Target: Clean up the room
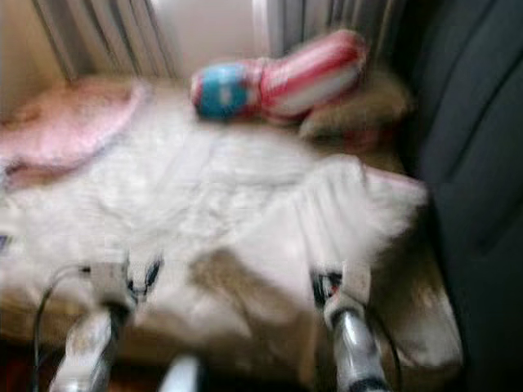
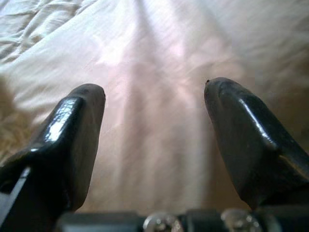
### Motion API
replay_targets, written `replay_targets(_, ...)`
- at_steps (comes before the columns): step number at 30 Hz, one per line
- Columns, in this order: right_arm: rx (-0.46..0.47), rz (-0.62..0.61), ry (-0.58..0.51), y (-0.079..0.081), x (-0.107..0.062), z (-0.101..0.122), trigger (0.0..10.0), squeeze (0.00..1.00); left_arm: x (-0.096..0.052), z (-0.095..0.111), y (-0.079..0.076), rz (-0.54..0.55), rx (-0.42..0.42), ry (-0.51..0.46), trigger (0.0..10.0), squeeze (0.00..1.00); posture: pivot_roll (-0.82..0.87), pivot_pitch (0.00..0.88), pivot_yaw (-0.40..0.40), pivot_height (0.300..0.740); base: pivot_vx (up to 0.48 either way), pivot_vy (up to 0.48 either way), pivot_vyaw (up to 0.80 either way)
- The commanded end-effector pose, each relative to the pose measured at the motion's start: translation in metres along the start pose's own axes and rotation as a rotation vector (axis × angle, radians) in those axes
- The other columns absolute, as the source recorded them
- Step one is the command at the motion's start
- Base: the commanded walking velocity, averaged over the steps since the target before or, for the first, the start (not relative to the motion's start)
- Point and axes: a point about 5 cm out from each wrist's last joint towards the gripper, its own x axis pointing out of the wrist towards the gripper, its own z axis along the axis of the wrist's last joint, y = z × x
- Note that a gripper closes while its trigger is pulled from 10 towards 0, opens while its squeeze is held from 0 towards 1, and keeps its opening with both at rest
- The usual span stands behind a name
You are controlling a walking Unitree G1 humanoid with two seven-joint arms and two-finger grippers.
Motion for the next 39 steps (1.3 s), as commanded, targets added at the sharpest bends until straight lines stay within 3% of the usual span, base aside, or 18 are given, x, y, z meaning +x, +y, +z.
replay_targets(1,0.011,-0.020,-0.006,-0.004,0.000,0.002,10.0,0.00,0.006,0.010,-0.002,-0.009,0.005,-0.029,10.0,0.00,0.07,0.000,-0.023,0.648,0.000,0.000,0.00)
replay_targets(11,0.012,-0.019,-0.023,-0.001,0.000,0.003,10.0,0.00,0.006,0.011,-0.003,-0.010,-0.013,-0.028,10.0,0.00,0.04,0.000,0.002,0.648,0.000,0.000,0.00)
replay_targets(14,0.023,-0.061,-0.050,-0.008,-0.003,0.002,10.0,0.00,0.006,0.012,-0.005,-0.012,-0.012,-0.031,10.0,0.00,0.03,0.000,0.006,0.648,0.294,0.000,0.00)
replay_targets(27,0.010,-0.037,-0.149,-0.008,0.000,0.020,10.0,0.00,0.005,0.011,-0.005,0.007,-0.026,-0.036,10.0,0.00,0.03,0.000,-0.017,0.648,0.315,0.000,0.00)
replay_targets(38,0.004,-0.049,-0.139,-0.007,0.001,0.020,10.0,0.00,0.002,0.010,0.000,0.018,-0.012,-0.026,10.0,0.00,0.04,0.000,-0.015,0.648,0.236,0.000,0.00)
replay_targets(39,0.025,-0.038,-0.116,-0.005,0.001,0.017,10.0,0.75,0.002,0.009,0.000,0.013,-0.008,-0.023,10.0,0.00,0.04,0.000,-0.012,0.648,0.000,0.000,0.00)
